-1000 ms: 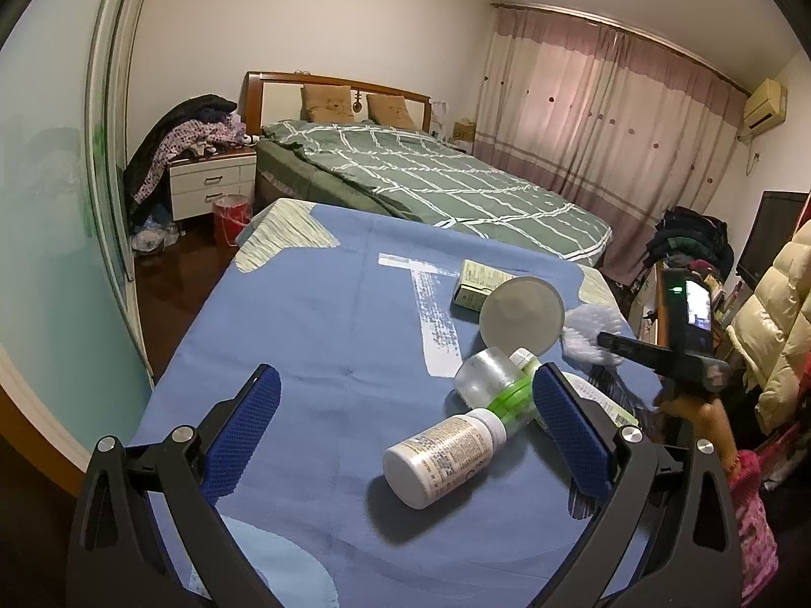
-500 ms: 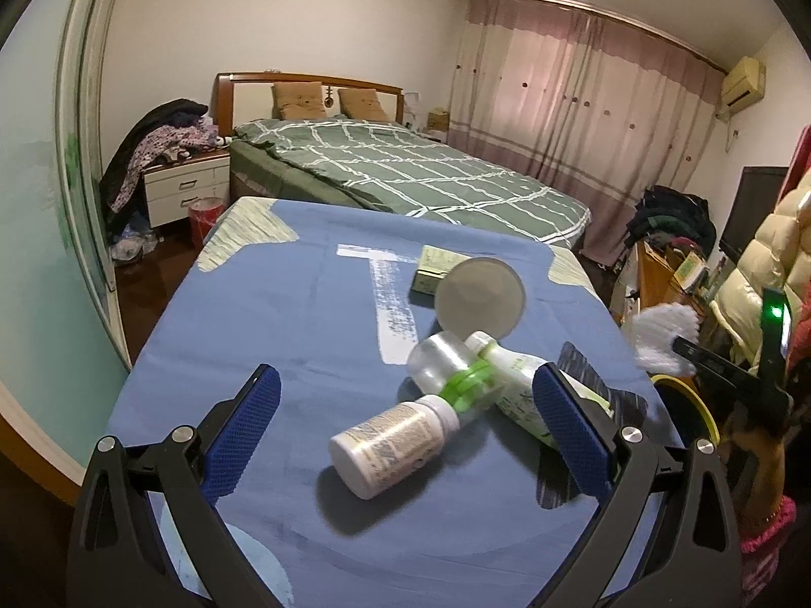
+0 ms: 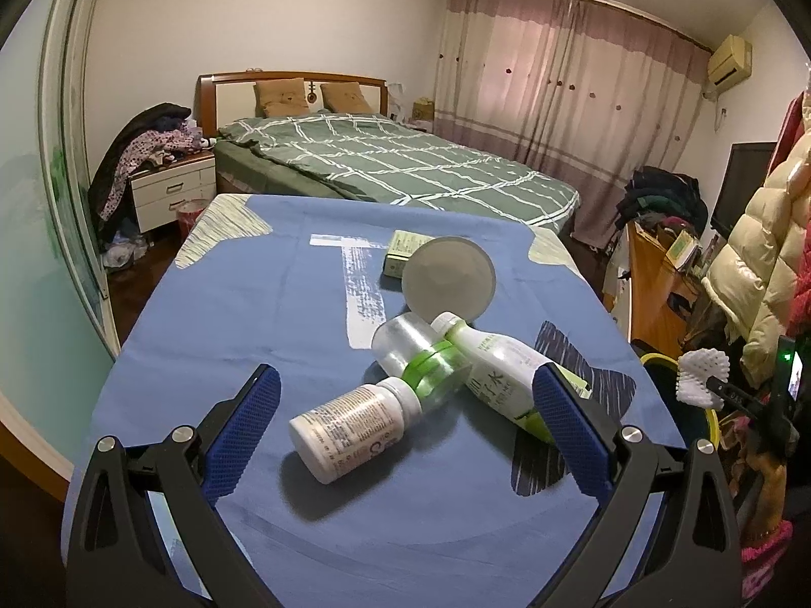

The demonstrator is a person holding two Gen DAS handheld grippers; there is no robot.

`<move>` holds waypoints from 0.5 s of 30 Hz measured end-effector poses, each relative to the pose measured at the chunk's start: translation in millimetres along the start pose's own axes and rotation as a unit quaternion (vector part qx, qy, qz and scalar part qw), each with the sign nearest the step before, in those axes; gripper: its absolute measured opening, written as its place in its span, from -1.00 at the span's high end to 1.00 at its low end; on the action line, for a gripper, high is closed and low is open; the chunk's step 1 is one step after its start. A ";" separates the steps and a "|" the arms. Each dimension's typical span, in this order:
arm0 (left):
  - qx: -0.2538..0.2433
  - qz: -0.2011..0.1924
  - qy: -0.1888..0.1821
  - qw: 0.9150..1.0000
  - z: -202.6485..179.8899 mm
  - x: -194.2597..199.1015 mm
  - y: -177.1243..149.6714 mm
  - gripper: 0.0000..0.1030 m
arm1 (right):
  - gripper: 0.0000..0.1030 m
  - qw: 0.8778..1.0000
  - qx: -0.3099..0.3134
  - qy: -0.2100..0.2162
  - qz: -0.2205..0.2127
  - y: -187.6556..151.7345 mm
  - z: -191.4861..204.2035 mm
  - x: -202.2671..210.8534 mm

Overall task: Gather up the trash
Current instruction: 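Carry the foam net to the bin and open the right gripper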

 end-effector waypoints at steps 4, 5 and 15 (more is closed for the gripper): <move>-0.002 0.003 0.000 1.000 -1.9 -1.5 -1.1 -0.90 | 0.31 1.000 -0.004 -0.013 0.012 -1.3 -12.7 -8.2; -0.002 0.004 0.000 1.000 -2.3 -1.9 -1.3 -0.90 | 0.23 1.000 -0.003 -0.017 0.016 -1.9 -15.6 -10.4; -0.001 0.015 0.001 1.000 0.0 -11.1 -4.1 -0.90 | 0.04 0.998 0.006 -0.045 0.051 -10.2 -25.8 -41.2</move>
Point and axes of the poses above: each gripper's, at about its wrist camera, not at the fingertips, and x roughly against the way its jaws point, z to its left, y to its top, the point moved 6 cm from there along -x, roughly the way its jaws point, and after that the axes turned 13 degrees about y, right-handed, at the moved point
